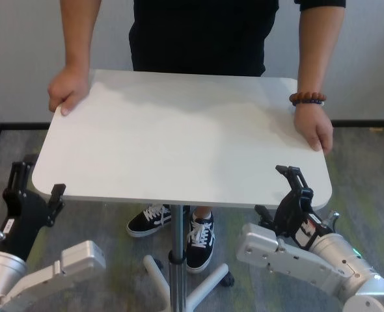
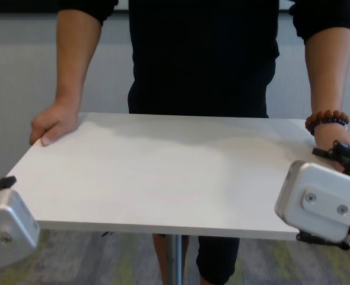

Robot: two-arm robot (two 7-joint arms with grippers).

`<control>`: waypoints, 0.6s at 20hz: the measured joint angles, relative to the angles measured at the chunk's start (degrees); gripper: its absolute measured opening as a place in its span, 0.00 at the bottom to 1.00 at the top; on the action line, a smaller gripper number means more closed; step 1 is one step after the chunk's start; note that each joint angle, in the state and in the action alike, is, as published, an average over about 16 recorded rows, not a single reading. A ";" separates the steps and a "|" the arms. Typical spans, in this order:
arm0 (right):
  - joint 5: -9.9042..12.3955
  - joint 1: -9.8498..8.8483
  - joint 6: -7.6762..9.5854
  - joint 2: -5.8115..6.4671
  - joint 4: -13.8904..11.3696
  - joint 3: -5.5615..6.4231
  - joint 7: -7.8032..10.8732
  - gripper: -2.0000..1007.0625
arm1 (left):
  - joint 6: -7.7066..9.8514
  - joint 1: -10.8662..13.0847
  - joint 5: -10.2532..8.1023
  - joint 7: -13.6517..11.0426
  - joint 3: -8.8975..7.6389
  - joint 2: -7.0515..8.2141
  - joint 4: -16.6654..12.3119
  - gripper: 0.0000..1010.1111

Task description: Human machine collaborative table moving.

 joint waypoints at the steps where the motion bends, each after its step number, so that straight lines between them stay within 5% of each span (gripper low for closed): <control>1: -0.03 -0.02 -0.08 -0.03 -0.29 0.12 -0.12 1.00 | -0.04 0.17 -0.03 -0.05 -0.21 -0.10 -0.43 0.99; 7: 0.54 0.10 -1.67 -0.25 -1.34 0.85 -1.36 1.00 | -0.79 0.74 -1.10 -1.41 -1.07 -1.12 -2.03 0.99; 12: 2.72 0.02 -5.26 -0.24 -2.22 1.71 -3.09 1.00 | -2.81 1.23 -5.11 -4.43 -1.97 -2.14 -3.45 0.99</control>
